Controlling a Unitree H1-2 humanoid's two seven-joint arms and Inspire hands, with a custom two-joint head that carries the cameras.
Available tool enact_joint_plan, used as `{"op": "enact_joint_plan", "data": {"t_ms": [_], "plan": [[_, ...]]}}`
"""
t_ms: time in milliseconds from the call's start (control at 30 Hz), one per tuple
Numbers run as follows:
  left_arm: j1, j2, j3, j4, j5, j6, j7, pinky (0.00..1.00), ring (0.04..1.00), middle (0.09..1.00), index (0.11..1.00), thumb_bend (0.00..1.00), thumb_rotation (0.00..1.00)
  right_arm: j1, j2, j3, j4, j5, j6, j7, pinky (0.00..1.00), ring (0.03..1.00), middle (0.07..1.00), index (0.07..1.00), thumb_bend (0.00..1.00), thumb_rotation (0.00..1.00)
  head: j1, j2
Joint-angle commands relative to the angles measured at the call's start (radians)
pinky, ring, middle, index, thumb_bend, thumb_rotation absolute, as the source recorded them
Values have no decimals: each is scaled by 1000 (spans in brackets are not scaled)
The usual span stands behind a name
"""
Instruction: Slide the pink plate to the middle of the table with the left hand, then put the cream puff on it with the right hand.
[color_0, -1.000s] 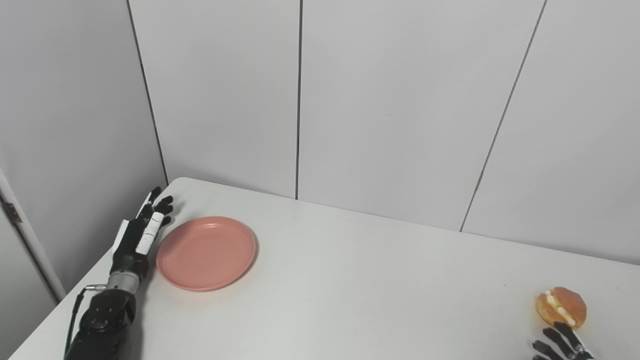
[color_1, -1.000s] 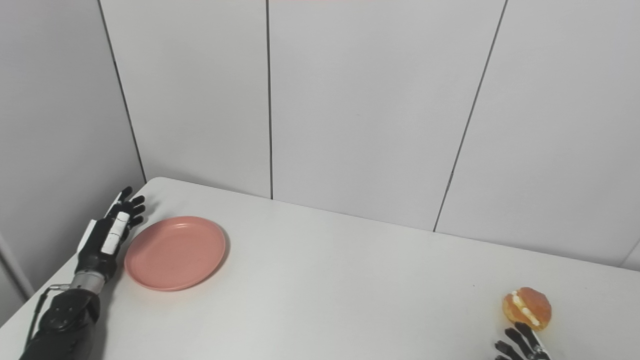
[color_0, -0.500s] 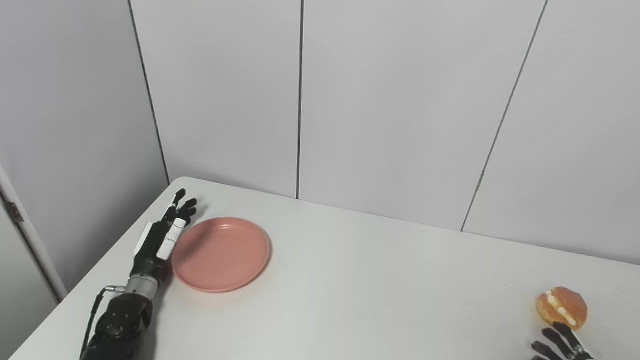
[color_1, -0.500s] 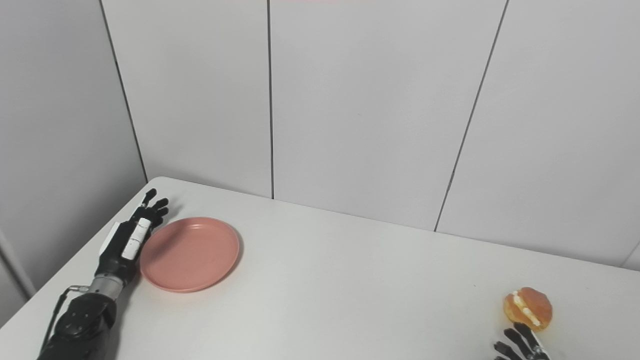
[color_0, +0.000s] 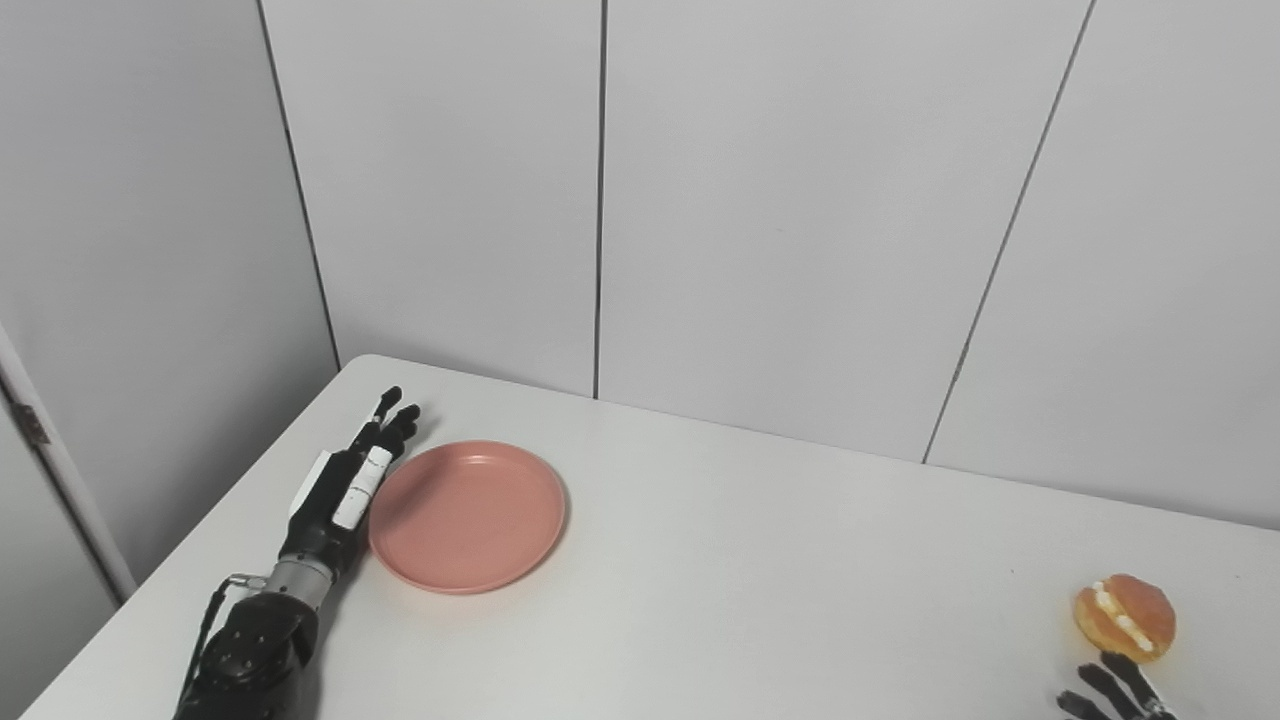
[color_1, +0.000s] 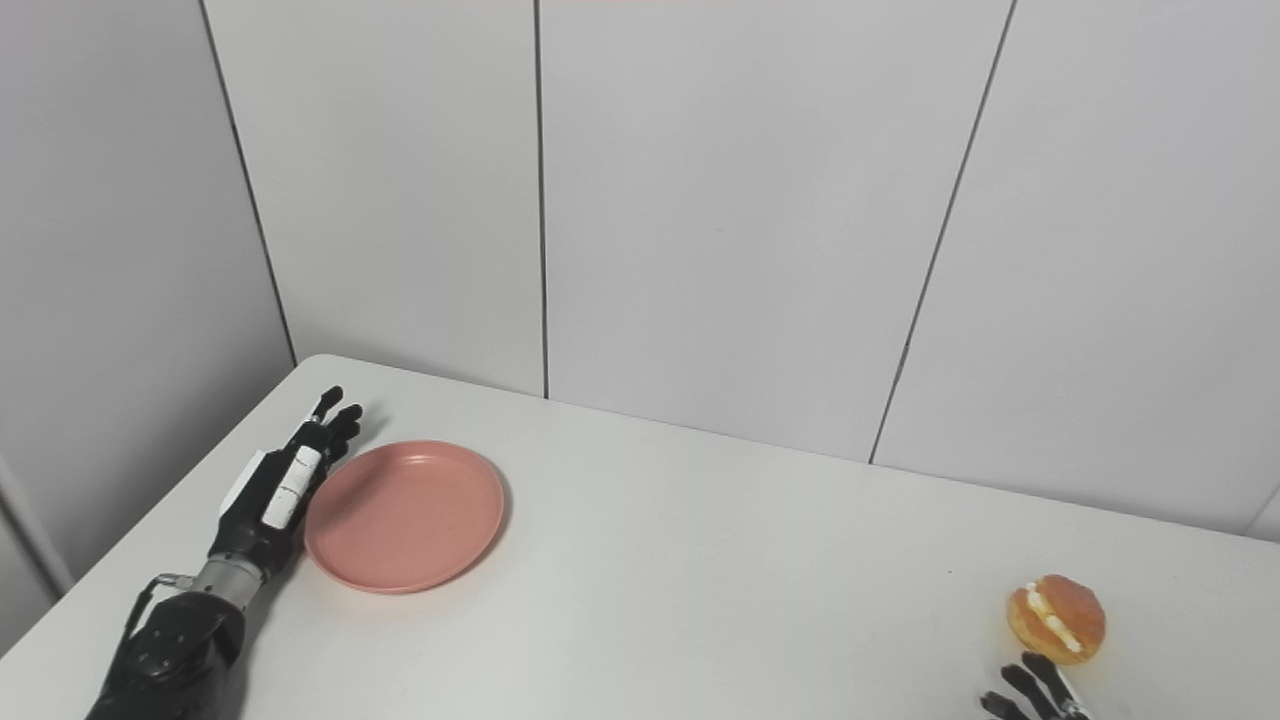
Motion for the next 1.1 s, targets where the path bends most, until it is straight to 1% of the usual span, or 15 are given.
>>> {"op": "enact_joint_plan", "data": {"t_ms": [0, 33, 100, 167, 233, 367, 567, 767, 867, 933, 1067], "plan": [[10, -41, -12, 3, -17, -6, -10, 975, 928, 933, 997, 981, 871, 49, 15, 18, 16, -7, 39, 4, 790, 815, 879, 902, 811, 1000, -3, 2], [13, -49, -16, -8, -16, -1, -8, 973, 926, 931, 996, 984, 868, 50, 16, 19, 13, -5, 41, 4, 791, 815, 879, 901, 811, 1000, -6, 4], [15, -63, -21, -20, -18, 2, -14, 960, 920, 924, 996, 947, 887, 52, 17, 21, 8, -5, 42, 3, 794, 818, 879, 900, 815, 1000, -10, 7], [17, -76, -24, -37, -23, 8, -20, 966, 922, 915, 990, 918, 885, 54, 17, 23, 3, -4, 45, 2, 793, 817, 878, 899, 818, 1000, -12, 9], [18, -86, -28, -50, -22, 11, -17, 967, 923, 907, 986, 908, 885, 56, 19, 25, -4, -2, 51, 0, 796, 818, 879, 899, 823, 1000, -15, 11], [10, -109, -34, -65, -19, 21, -9, 941, 921, 914, 991, 933, 894, 56, 19, 32, -12, -13, 51, -7, 791, 814, 878, 895, 826, 1000, -23, 16], [5, -147, -45, -113, -41, 61, -13, 955, 927, 914, 979, 929, 885, 59, 22, 43, -29, -38, 52, -22, 762, 794, 861, 882, 849, 1000, -33, 23], [12, -183, -69, -155, -37, 102, -16, 959, 932, 929, 983, 941, 885, 61, 24, 51, -39, -48, 57, -30, 760, 793, 862, 883, 846, 1000, -47, 33], [14, -200, -80, -156, -28, 109, -12, 954, 930, 924, 984, 958, 881, 61, 24, 56, -44, -54, 60, -32, 758, 792, 863, 886, 854, 1000, -55, 39], [14, -207, -87, -155, -28, 115, -12, 955, 930, 922, 983, 958, 878, 62, 26, 59, -48, -55, 63, -35, 755, 790, 861, 885, 858, 1000, -60, 43], [19, -218, -103, -155, -32, 124, -27, 962, 938, 920, 986, 923, 894, 62, 30, 64, -59, -57, 73, -41, 756, 789, 859, 884, 861, 1000, -74, 51]]}}
